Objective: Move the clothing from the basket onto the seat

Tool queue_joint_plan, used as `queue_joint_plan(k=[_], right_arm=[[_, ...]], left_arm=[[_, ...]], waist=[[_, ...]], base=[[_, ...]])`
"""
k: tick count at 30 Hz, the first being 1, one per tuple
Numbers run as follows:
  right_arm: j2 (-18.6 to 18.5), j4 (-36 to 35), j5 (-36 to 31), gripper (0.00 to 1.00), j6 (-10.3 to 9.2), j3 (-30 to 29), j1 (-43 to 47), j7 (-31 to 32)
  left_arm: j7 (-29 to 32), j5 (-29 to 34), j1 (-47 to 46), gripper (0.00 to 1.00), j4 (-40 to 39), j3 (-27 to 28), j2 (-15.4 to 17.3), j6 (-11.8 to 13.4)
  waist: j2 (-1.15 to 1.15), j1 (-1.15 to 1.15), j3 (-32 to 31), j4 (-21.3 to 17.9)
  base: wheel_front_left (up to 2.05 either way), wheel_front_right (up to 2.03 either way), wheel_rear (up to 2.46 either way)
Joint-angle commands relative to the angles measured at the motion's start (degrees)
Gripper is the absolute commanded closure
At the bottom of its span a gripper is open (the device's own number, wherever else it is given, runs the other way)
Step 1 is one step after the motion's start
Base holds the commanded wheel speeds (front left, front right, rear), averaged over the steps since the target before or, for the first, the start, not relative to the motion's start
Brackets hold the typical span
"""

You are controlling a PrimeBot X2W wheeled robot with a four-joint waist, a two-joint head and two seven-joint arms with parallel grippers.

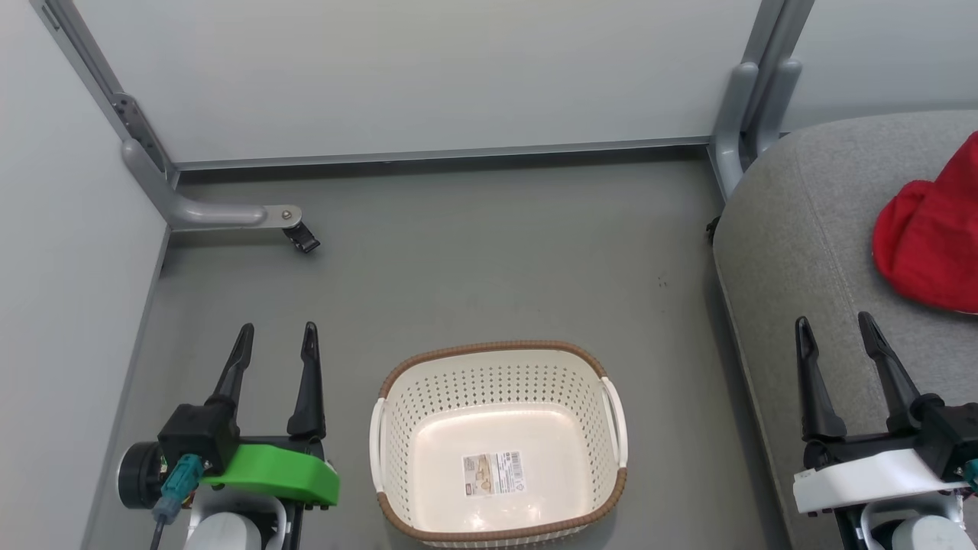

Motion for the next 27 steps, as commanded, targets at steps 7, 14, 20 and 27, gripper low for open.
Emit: queue_joint_plan(k=[7,14,20,27], right_arm=[[-0.14,0.48,0.24,0.0,-0.06,-0.9,0.74,-0.13],[-0.13,0.33,0.34,0.0,-0.06,-1.08,0.53,-0.13],[-0.14,0.05,0.4,0.0,-0.06,-1.32,0.34,-0.13],[-0.14,0.21,0.45,0.0,-0.06,-1.72,-0.06,-0.13]], left_arm=[[-0.01,1.72,0.52,0.0,0.71,0.86,-0.54,-0.68],[-0.01,2.38,-0.16,0.0,0.78,1.21,-0.85,-1.11],[-0.01,2.9,-0.75,0.0,0.96,1.44,-1.0,-1.33],[-0.01,3.36,-1.28,0.0,1.14,1.59,-1.15,-1.67]], waist=[[0.0,0.0,-0.05,-0.69],[0.0,0.0,0.52,-1.74],[0.0,0.0,0.9,-2.45],[0.0,0.0,1.24,-2.72]], base=[[0.0,0.0,0.0],[0.0,0.0,0.0],[0.0,0.0,0.0],[0.0,0.0,0.0]])
